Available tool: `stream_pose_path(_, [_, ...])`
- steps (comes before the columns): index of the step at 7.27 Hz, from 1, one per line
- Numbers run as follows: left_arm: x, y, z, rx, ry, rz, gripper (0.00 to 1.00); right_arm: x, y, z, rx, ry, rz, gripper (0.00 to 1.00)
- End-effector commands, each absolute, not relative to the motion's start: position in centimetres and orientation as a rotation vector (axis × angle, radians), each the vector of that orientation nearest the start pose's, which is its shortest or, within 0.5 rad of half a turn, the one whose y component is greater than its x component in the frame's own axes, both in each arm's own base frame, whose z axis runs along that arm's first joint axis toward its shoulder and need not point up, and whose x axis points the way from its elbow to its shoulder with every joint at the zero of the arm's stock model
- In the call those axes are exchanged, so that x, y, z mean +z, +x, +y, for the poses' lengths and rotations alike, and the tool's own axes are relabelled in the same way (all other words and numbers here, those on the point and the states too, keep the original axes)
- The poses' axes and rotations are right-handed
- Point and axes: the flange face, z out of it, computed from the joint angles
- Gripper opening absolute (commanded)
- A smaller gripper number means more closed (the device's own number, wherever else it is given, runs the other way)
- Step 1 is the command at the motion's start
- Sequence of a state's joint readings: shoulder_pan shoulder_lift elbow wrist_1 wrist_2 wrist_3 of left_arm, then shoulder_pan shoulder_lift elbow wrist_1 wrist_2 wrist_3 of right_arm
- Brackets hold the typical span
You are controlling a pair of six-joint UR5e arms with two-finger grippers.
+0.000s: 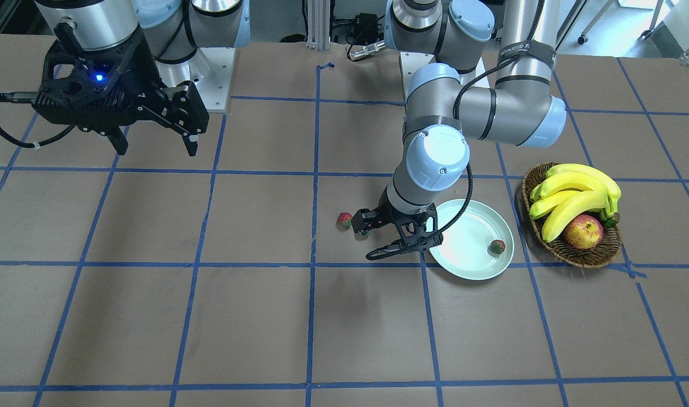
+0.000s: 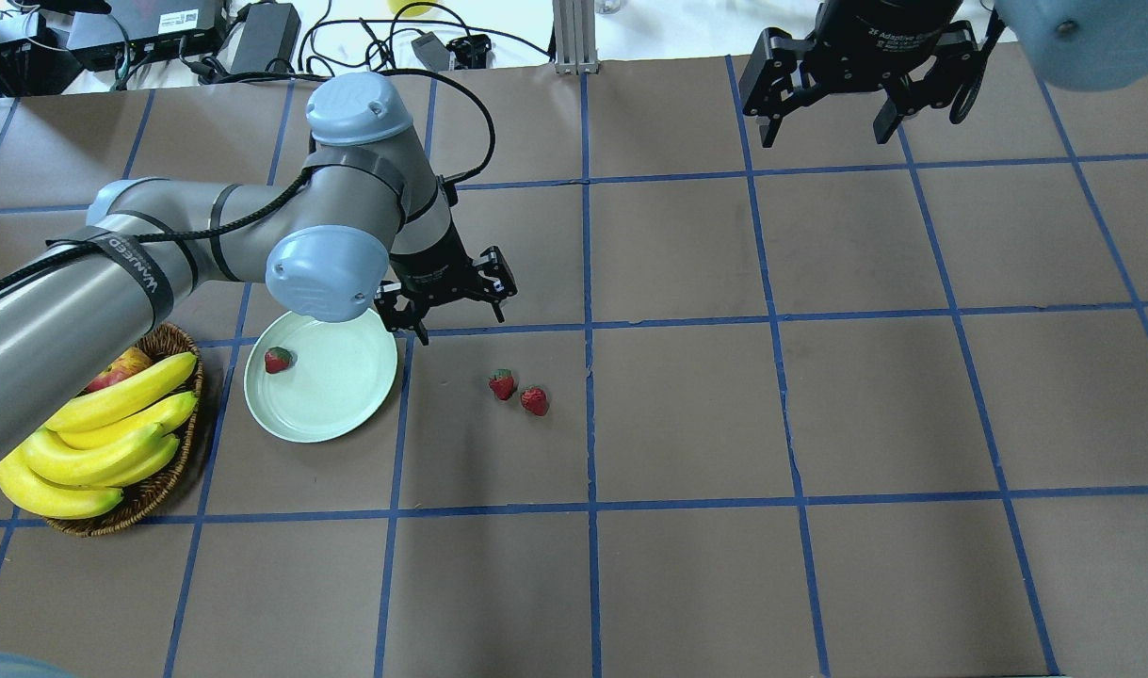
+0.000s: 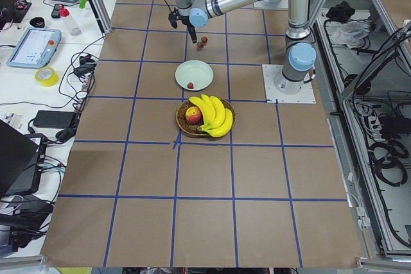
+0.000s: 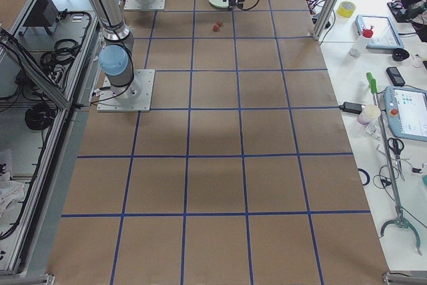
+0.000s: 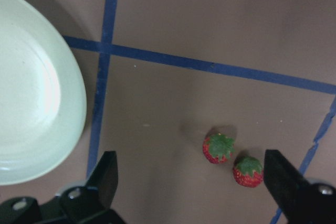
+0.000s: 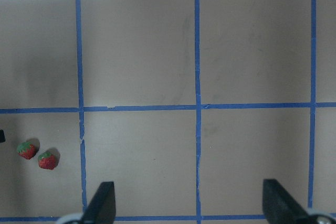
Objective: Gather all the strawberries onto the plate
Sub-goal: 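Move the left gripper back to the cluster and grasp another strawberry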
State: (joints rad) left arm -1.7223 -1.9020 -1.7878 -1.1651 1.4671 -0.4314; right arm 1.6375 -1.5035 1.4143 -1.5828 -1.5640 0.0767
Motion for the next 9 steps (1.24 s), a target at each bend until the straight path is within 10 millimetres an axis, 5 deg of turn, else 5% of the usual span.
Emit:
stream_pose_path(1, [20.4,-23.2,-51.1,0.232,-0.486,3.172,1.0,53.2,16.8,-51.8,-0.155,0.016,3.124,1.0])
stream_pose_path(4, [18.7,-23.6,-50.3,0.283,-0.494,3.197,1.0,53.3,16.9,-51.8,-0.157,0.014,3.123,1.0])
stream_pose_path(7, [17.2,-23.6,-49.8,0.345,-0.5,3.193,0.86,53.2,16.9,-51.8,-0.155,0.014,3.123,1.0])
stream_pose_path(8, [17.1,-23.6,-49.8,0.348,-0.5,3.193,0.43,53.3,16.9,-51.8,-0.159,0.014,3.122,1.0])
stream_pose_path(9, [17.1,-23.6,-49.8,0.35,-0.498,3.192,0.15,53.2,16.9,-51.8,-0.157,0.016,3.123,1.0])
